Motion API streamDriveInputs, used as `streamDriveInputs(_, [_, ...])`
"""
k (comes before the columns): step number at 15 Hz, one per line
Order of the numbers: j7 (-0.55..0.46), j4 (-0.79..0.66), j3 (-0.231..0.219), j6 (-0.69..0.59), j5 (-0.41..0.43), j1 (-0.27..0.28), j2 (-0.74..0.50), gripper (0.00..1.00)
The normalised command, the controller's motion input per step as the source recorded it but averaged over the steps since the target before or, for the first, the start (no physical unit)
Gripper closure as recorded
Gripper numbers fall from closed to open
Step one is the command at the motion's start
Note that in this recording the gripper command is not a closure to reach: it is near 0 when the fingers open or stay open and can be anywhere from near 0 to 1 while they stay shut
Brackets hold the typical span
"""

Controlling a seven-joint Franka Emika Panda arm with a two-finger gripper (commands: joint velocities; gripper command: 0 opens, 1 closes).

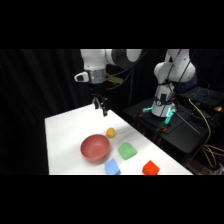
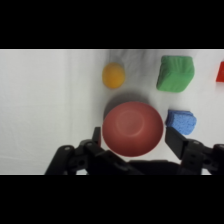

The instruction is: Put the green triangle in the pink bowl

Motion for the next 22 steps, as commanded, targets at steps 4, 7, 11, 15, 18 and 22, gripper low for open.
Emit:
streamDriveInputs(4, [0.08,0.01,-0.022,0.0,-0.061,-0.022,-0.03,0.0])
streamDriveInputs(7, [0.16,-0.04,-0.01,0.08,-0.096,-0.008,0.0,0.0])
streamDriveInputs(11, [0.26,-0.09,0.075,0.19,-0.037,0.089,0.08,0.0])
streamDriveInputs(15, [0.27,-0.09,0.103,0.2,-0.015,0.148,0.06,0.0])
streamDriveInputs(18, [0.18,-0.12,0.077,0.18,0.033,0.12,0.01,0.0])
streamDriveInputs(22, [0.08,-0.19,0.049,0.21,0.076,0.066,-0.04,0.0])
